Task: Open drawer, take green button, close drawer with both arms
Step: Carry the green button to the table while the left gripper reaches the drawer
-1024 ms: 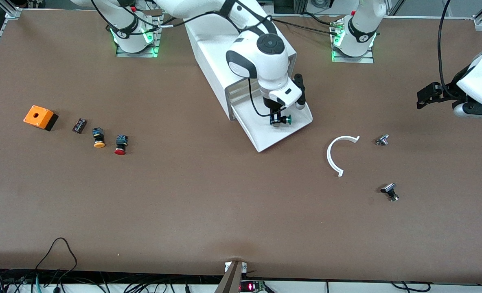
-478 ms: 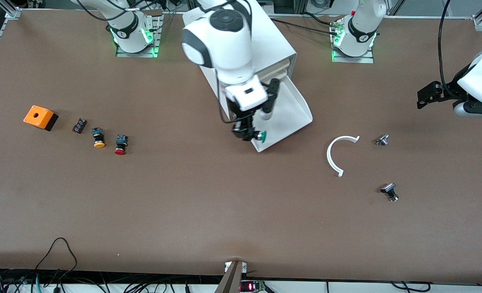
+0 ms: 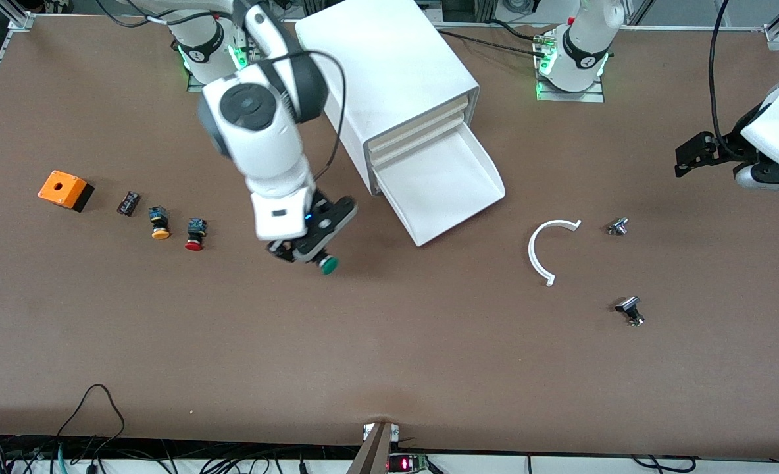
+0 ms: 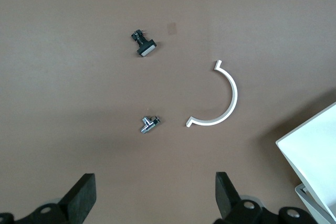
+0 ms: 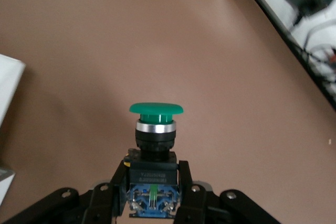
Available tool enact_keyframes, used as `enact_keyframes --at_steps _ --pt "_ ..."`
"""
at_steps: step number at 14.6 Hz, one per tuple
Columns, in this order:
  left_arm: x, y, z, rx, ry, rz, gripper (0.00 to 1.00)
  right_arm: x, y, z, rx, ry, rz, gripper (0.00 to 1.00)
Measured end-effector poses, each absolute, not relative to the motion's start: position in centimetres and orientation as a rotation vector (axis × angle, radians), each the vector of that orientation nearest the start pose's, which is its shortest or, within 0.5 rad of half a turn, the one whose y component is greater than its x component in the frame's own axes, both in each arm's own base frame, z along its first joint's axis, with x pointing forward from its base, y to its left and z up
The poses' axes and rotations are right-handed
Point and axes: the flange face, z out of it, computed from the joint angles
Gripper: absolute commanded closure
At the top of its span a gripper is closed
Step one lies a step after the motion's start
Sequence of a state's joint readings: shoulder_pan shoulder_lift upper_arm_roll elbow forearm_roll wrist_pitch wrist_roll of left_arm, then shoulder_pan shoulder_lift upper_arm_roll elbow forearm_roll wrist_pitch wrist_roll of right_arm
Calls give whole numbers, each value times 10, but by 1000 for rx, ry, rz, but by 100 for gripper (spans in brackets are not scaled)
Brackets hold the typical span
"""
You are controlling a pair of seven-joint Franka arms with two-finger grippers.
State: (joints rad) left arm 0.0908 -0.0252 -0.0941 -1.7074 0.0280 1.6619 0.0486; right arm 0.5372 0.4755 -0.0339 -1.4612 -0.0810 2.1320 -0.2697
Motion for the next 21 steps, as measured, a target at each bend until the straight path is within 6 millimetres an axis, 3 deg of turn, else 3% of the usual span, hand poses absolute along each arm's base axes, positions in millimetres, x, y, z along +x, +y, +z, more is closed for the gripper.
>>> enact_keyframes --at_steps 2,5,9,11,14,17,21 --pt "558 -4 585 -3117 65 17 0 640 301 409 -2998 -1114 -269 76" --pt "569 -39 578 -3128 -43 24 0 648 254 369 -3068 -907 -223 76" --pt "577 -97 546 -3114 -290 109 0 642 225 321 -3131 -674 -140 76" --pt "584 -120 520 -3098 -433 158 0 635 224 299 -3153 -557 -107 76" --pt "602 -167 484 -3128 -595 89 0 620 221 264 -3178 -417 -47 76" --pt "610 -216 430 -3136 -755 60 0 617 206 249 -3200 -333 -8 76" --pt "615 -242 350 -3148 -810 97 0 608 188 232 -3217 -282 53 76"
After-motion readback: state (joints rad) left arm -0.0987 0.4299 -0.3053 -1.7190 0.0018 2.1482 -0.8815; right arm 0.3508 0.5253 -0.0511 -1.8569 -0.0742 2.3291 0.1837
